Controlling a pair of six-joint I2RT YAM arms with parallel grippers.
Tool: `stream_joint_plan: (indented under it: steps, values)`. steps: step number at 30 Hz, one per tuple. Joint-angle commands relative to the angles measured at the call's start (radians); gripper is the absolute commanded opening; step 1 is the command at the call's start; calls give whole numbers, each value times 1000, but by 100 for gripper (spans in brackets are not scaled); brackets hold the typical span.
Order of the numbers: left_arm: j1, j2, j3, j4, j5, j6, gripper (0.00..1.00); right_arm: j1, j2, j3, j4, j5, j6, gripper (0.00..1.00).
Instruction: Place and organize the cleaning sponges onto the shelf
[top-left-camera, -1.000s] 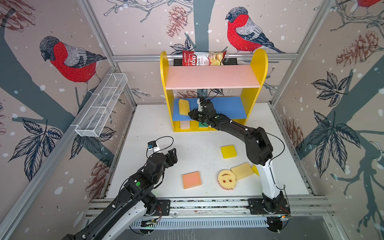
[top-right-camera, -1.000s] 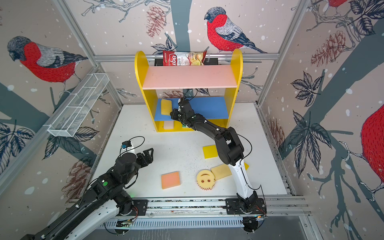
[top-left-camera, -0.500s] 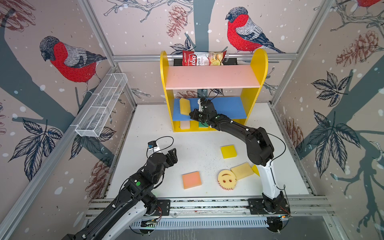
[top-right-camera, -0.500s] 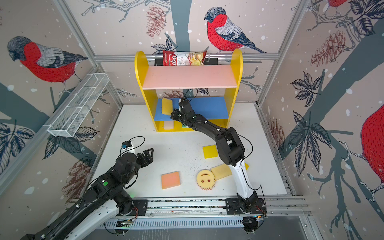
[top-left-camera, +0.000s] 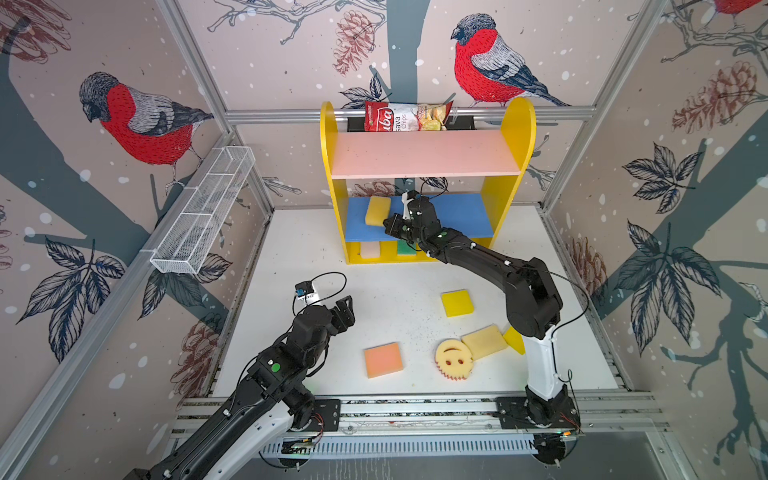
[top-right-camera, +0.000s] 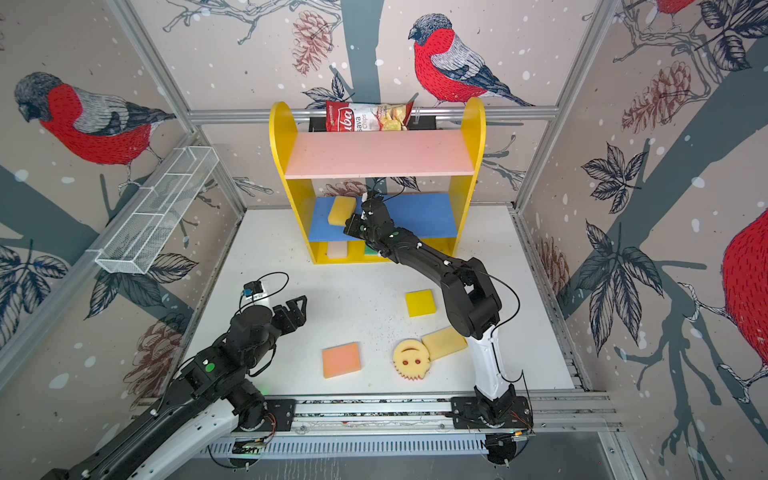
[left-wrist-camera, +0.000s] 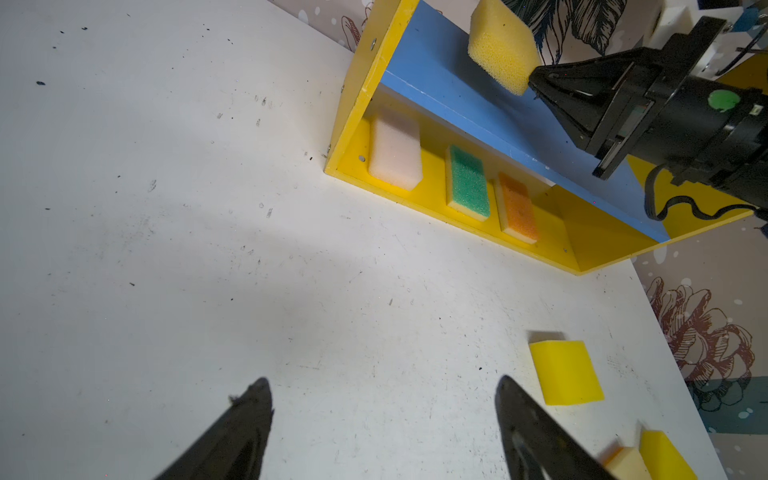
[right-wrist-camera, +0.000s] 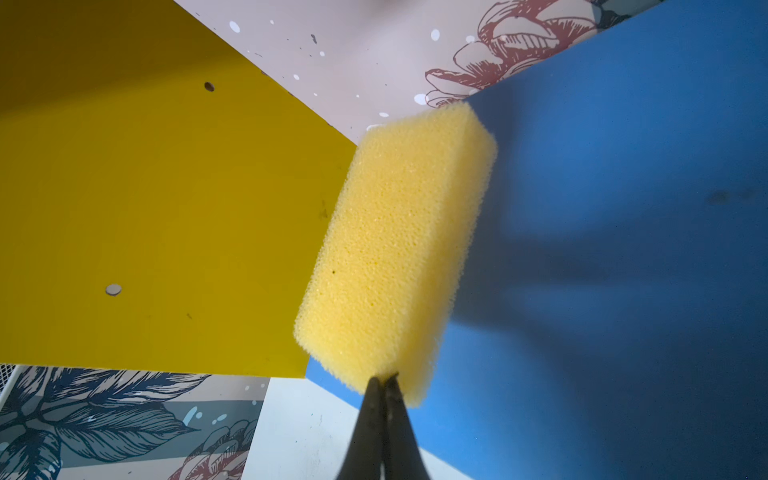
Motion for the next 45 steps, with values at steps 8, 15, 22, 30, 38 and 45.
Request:
stream_joint_plan:
  steps: [8,15,22,30,38,45]
  values:
    - [0,-11,5,7,5,2,83,14,84,97,-25,-31,-8,5]
    - [1,-22,0,2,0,0,83,22,124,138,-52,-57,-22,5]
    - [1,-12,0,6,2,0,83,22,138,155,-70,-61,-32,5]
    - [0,-15,-4,7,4,-5,83,19,139,146,-68,-65,-29,14]
    - [1,-14,-9,7,8,-8,83,15,132,127,-53,-69,-20,19]
    - [0,-11,-13,15,11,-10,83,10,133,120,-52,-70,-17,21]
